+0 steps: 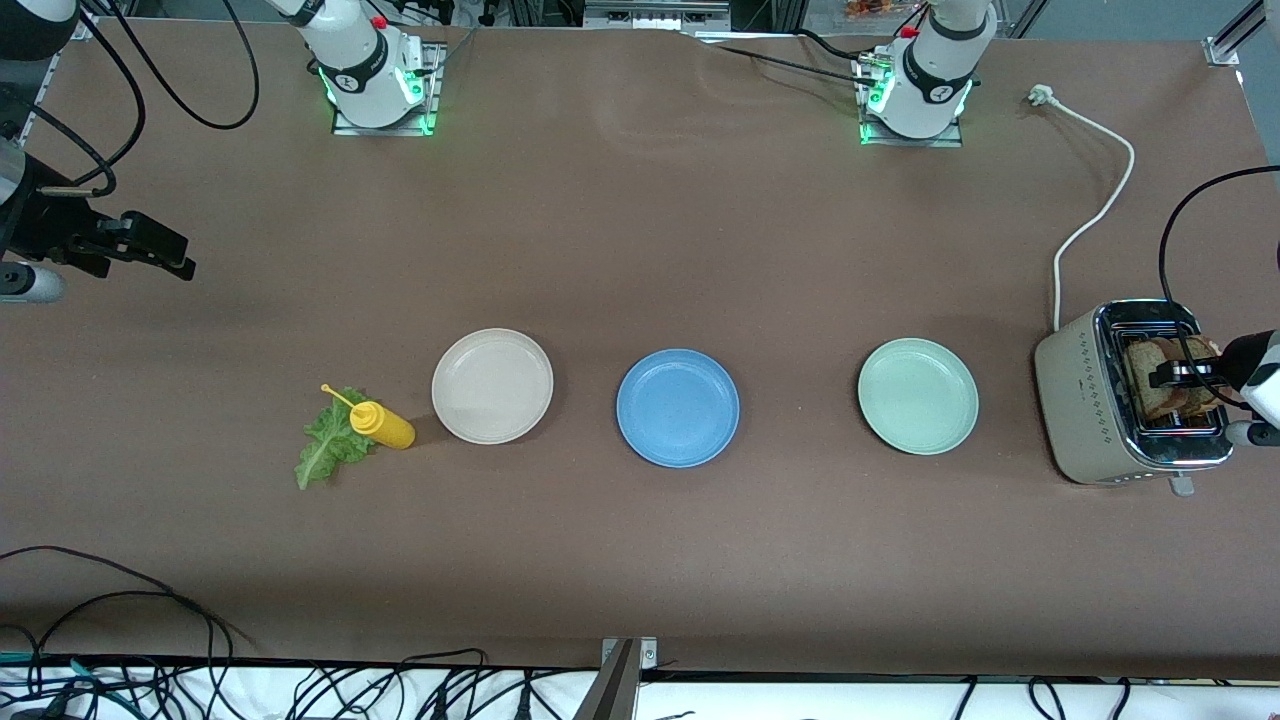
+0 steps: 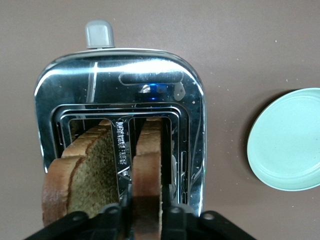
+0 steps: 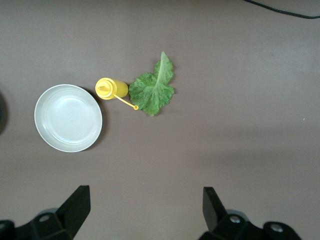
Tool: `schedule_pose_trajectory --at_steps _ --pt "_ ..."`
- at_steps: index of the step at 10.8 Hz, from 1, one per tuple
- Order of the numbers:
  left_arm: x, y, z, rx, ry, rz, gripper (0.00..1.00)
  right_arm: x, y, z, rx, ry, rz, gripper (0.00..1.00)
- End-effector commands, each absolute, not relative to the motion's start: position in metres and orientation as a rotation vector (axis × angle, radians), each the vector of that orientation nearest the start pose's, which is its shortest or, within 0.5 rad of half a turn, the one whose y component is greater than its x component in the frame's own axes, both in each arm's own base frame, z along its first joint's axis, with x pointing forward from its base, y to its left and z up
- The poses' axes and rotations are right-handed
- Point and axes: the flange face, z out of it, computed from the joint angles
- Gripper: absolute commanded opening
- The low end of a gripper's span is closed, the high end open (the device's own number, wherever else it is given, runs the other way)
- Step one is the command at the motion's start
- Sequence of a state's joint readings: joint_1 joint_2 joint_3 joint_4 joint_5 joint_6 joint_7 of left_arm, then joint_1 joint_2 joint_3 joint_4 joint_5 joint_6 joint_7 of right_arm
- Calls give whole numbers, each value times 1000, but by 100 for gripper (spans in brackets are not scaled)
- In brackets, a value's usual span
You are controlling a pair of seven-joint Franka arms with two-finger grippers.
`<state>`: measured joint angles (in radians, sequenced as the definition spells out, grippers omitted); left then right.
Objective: Make sandwich in blue plate with both arms
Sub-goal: 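Lower the left gripper onto a bread slice in the toaster, then lift the bread slice out of the toaster with the left gripper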
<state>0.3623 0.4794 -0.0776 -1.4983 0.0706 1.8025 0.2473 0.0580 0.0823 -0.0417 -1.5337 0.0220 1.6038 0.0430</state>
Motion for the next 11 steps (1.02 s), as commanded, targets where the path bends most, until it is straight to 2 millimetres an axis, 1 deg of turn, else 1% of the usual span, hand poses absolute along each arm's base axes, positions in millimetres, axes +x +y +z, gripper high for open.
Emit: schedule_pose_trajectory --at_steps 1,4,5,6,7,9,10,11 --pt "640 205 388 -3116 6 300 0 577 13 605 -3128 39 8 100" --pt "636 200 411 -3087 21 315 0 577 13 606 -3127 37 8 100" --pt "636 192 421 -3082 41 309 0 577 14 606 -3127 34 8 100" --pt "631 186 441 -3064 54 306 0 577 14 606 -3127 34 8 100" --pt "629 176 458 -3063 73 302 0 577 14 606 -3129 34 10 100" --pt "629 147 491 -3072 134 350 0 577 14 606 -3129 37 10 100" --pt "631 127 502 -3070 180 365 0 576 14 607 -3127 41 8 100" --pt "634 111 505 -3069 215 363 0 577 14 605 -3127 41 13 100"
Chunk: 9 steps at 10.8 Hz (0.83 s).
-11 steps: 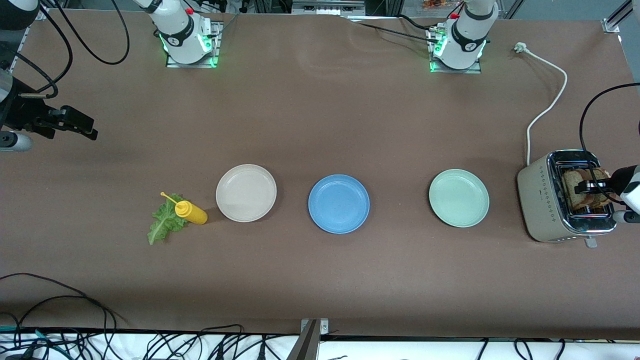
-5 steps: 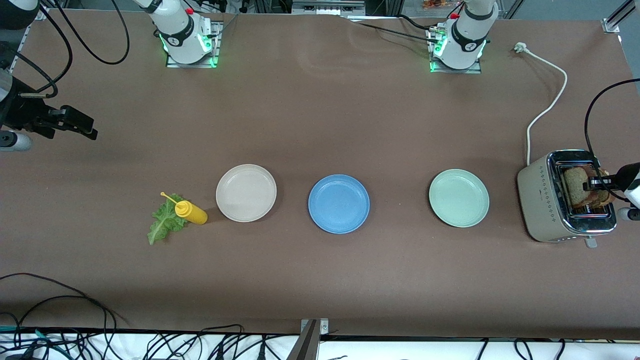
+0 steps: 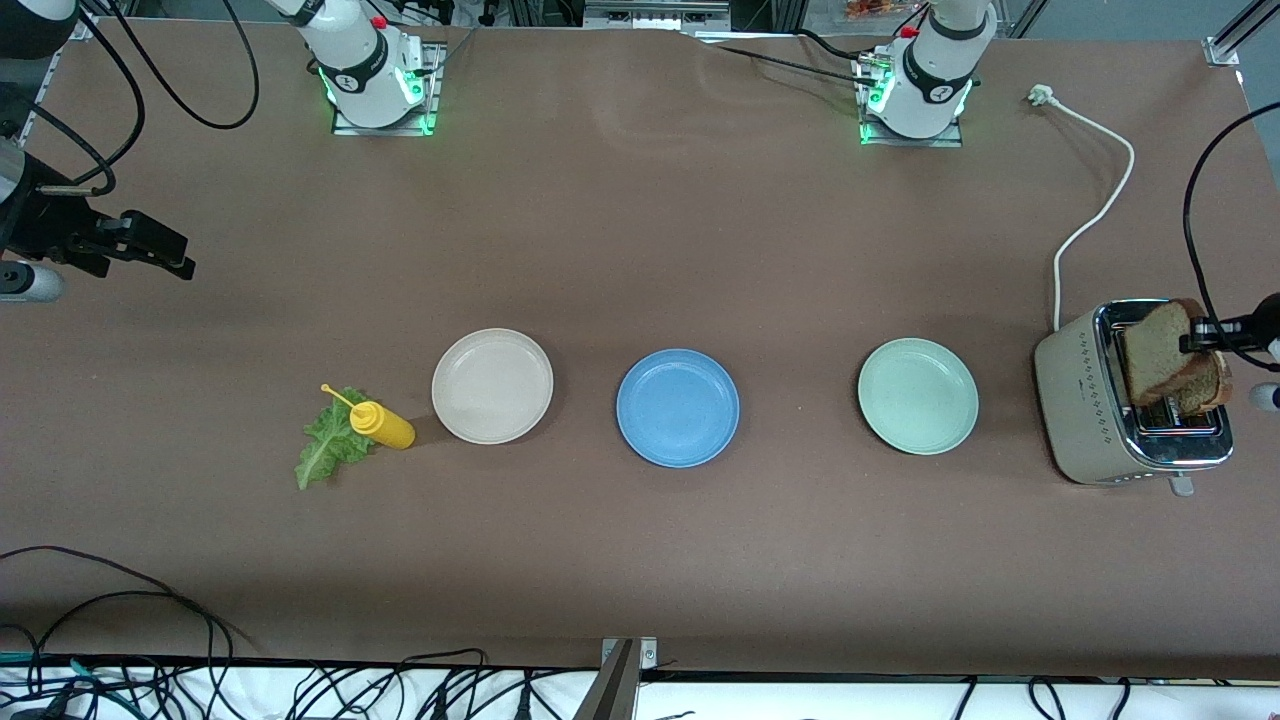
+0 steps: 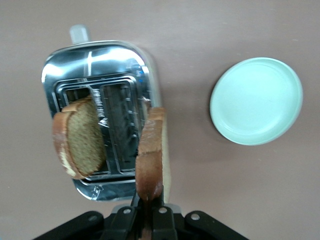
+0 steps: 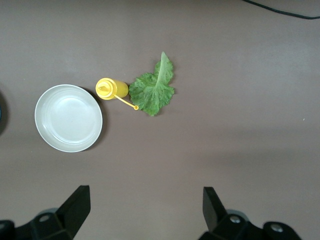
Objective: Make sandwich in blue plate with both arms
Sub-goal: 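Lift the bread slice out of the toaster with the left gripper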
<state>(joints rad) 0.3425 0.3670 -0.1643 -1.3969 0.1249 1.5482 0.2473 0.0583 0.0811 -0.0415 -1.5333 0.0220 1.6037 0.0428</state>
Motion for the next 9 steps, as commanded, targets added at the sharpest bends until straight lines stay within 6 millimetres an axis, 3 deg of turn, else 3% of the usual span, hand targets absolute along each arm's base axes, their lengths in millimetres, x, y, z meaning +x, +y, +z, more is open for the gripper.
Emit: schedule_pose_trajectory --at_steps 1,4,6,9 --pt "636 85 506 -3075 275 376 0 576 14 606 -3127 34 10 100" --pt "637 15 506 -3156 432 408 0 576 14 606 -3127 39 13 100" --pt "636 -33 493 -3239 539 452 0 576 13 606 -3127 37 13 100" --pt "635 -138 445 -3271 766 608 0 576 14 605 -3128 34 17 100"
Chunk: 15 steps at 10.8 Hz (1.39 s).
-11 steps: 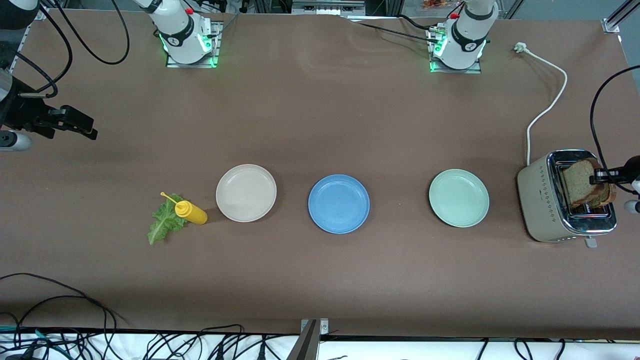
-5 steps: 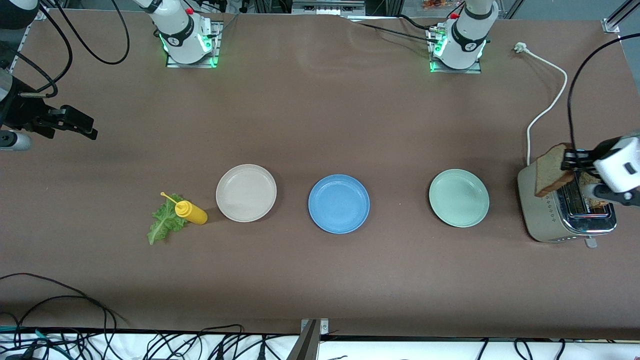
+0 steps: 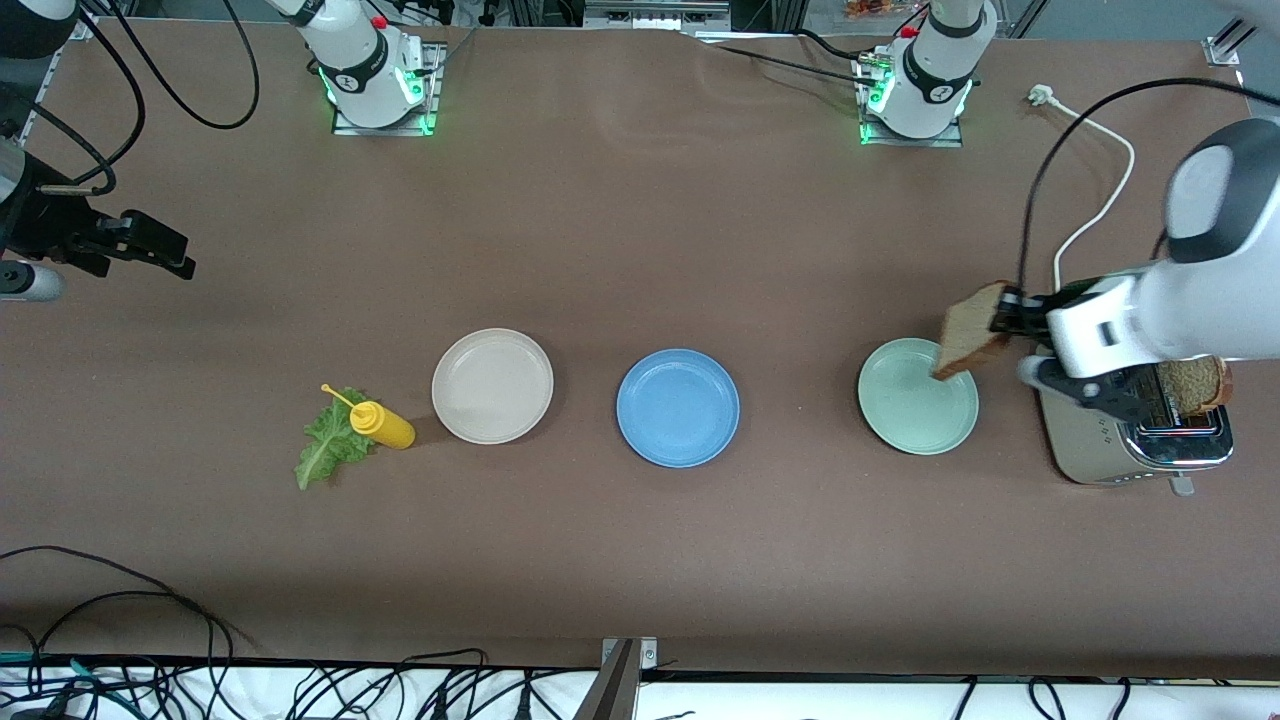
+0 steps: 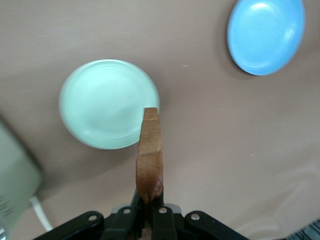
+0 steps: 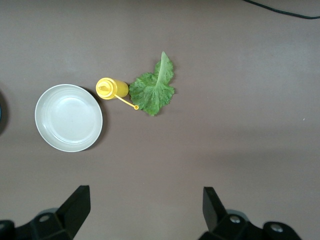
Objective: Make sandwich in blue plate with both arms
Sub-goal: 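Lift the bread slice out of the toaster with the left gripper, then carry the bread slice over the blue plate and release it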
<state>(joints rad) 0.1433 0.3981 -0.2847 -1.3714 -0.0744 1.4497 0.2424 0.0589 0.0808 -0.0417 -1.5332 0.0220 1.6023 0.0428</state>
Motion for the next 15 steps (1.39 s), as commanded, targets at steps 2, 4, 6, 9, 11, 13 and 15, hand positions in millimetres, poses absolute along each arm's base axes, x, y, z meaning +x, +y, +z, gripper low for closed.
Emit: schedule_pose_trajectory --at_steps 2,4,6,9,11,13,15 --pt "638 -191 408 -3429 766 709 0 576 14 605 -3128 37 17 100" --pt "645 -232 390 -3544 736 628 0 576 14 606 -3127 39 15 100" --pt "650 -273 360 -3673 664 583 0 576 15 606 -3126 49 15 100" --pt "659 -314 329 -3867 417 487 0 576 15 606 -3127 53 15 100" --pt "665 -318 313 -3948 316 464 0 576 15 605 -3126 56 18 100" --pt "667 -315 280 -3945 237 504 0 576 15 603 -3124 56 25 100" --pt "667 -314 250 -3937 175 522 0 576 16 603 -3126 53 25 100"
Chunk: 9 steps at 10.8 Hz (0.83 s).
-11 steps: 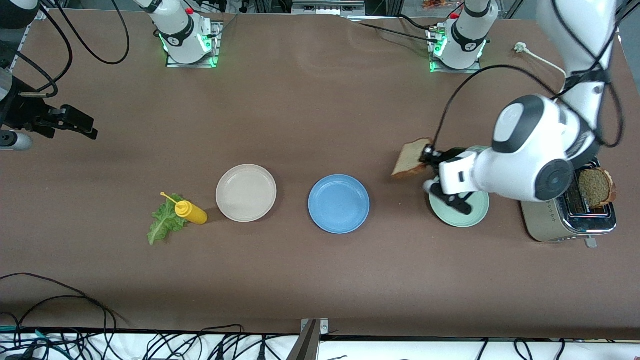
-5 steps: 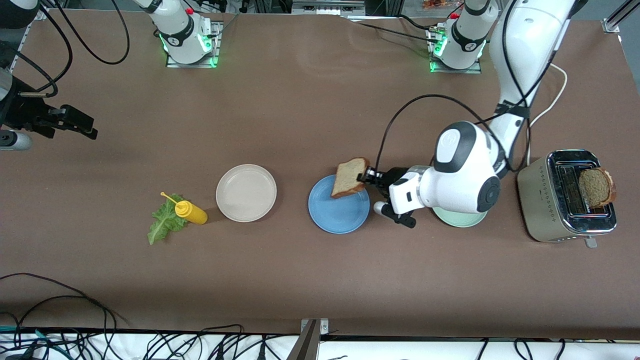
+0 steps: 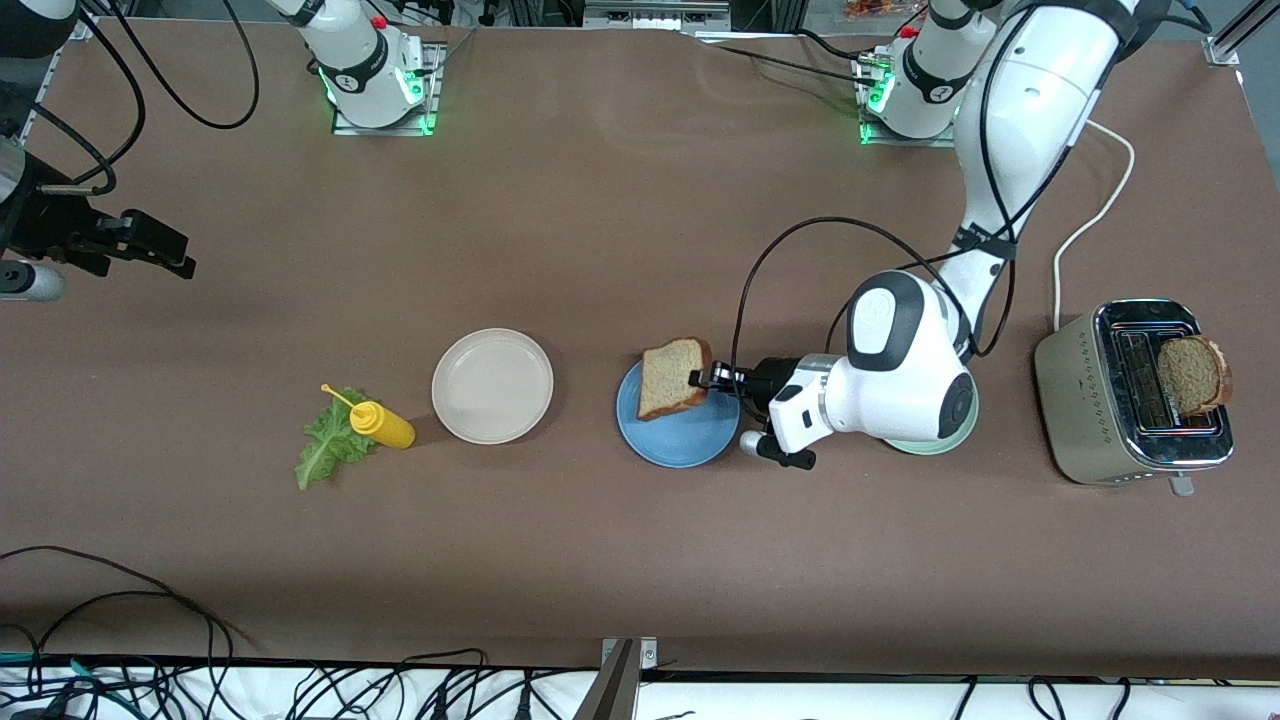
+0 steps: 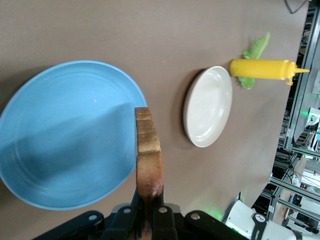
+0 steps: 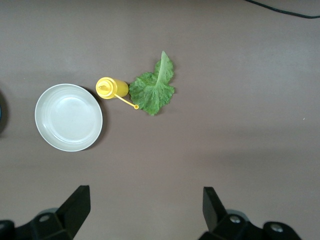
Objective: Make sandwich in blue plate with both arms
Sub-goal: 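Carry the bread slice over the blue plate and release it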
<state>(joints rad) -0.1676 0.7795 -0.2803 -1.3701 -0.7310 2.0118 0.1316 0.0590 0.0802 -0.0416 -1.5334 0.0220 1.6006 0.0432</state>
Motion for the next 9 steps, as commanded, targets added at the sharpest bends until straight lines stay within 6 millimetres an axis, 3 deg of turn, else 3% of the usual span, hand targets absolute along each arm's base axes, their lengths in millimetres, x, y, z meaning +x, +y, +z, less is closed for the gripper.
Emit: schedule_pose_trajectory --at_steps 1,3,4,5,7,9 --pt "667 -313 243 2297 -99 -303 0 576 16 605 -3126 53 20 100" --pt "667 -312 237 2303 -97 -311 4 576 16 605 -3126 51 20 100" --pt "668 -308 237 2308 -93 -309 68 576 16 605 -3126 51 20 100" --pt "672 -302 242 2325 -118 -284 100 576 16 605 -3126 53 20 100" --pt "681 -280 246 2374 -148 -253 100 576 16 605 -3126 51 20 100" --pt "683 -271 251 2402 -188 -235 100 576 15 605 -3126 49 20 100"
